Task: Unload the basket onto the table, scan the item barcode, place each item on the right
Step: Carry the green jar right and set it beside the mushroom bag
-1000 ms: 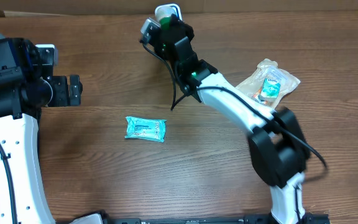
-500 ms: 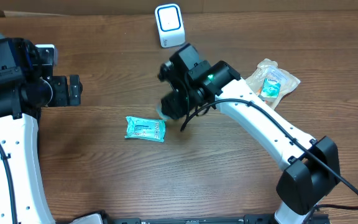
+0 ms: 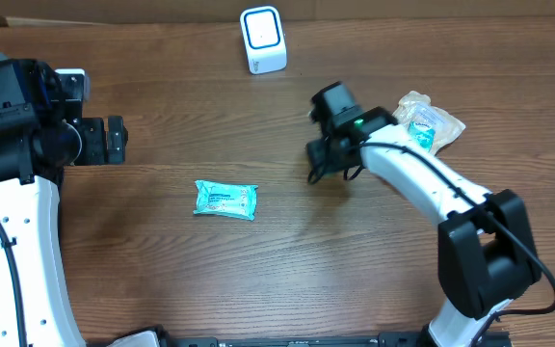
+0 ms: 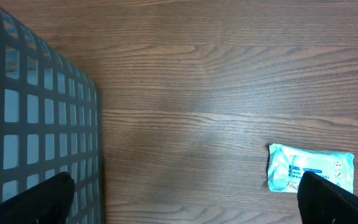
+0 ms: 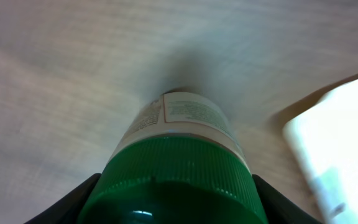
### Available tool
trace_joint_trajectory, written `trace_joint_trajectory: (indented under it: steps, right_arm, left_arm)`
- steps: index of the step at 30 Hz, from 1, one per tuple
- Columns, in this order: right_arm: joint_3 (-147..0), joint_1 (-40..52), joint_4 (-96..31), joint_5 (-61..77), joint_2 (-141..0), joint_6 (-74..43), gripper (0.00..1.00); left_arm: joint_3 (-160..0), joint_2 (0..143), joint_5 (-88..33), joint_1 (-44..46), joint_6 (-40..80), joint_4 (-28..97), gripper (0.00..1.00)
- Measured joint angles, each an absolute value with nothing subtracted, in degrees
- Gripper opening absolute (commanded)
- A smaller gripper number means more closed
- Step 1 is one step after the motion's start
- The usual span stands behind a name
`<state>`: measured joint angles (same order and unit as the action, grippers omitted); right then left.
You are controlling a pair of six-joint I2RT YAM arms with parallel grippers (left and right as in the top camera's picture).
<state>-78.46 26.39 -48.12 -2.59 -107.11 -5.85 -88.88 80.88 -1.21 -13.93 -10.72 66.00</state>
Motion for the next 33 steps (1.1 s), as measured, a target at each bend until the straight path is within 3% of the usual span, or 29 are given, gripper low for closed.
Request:
trace_joint_trajectory:
  steps: [10,26,29,32,33]
  right_arm:
    - [-78.2,15.2,-39.4,-3.9,-107.1,-6.9,0.28]
    - [-76.4,7.4,-50.6,-7.0,-106.8,-6.9,0.35]
    - [-76.4,7.2,-51.9,-7.4,-106.7,-6.9,0.5]
    - [-76.5,7.2,-53.5,-7.5,-106.6,-6.9,0.93]
    - [-76.5,7.2,-53.9,-7.4,-106.6,-7.0,1.0]
  left_arm:
    - [-88.9,80.9,-1.2,-13.9,-10.7,66.0,1.0]
    - [-88.9,80.9,-1.2,-13.9,-10.7,66.0,1.0]
    - [-88.9,80.9,-1.2,-13.9,-10.7,66.0,1.0]
    - [-88.9,80.9,-1.2,-13.9,-10.7,66.0,0.99]
    - [-88.9,80.9,-1.2,-13.9,-10.7,66.0,1.0]
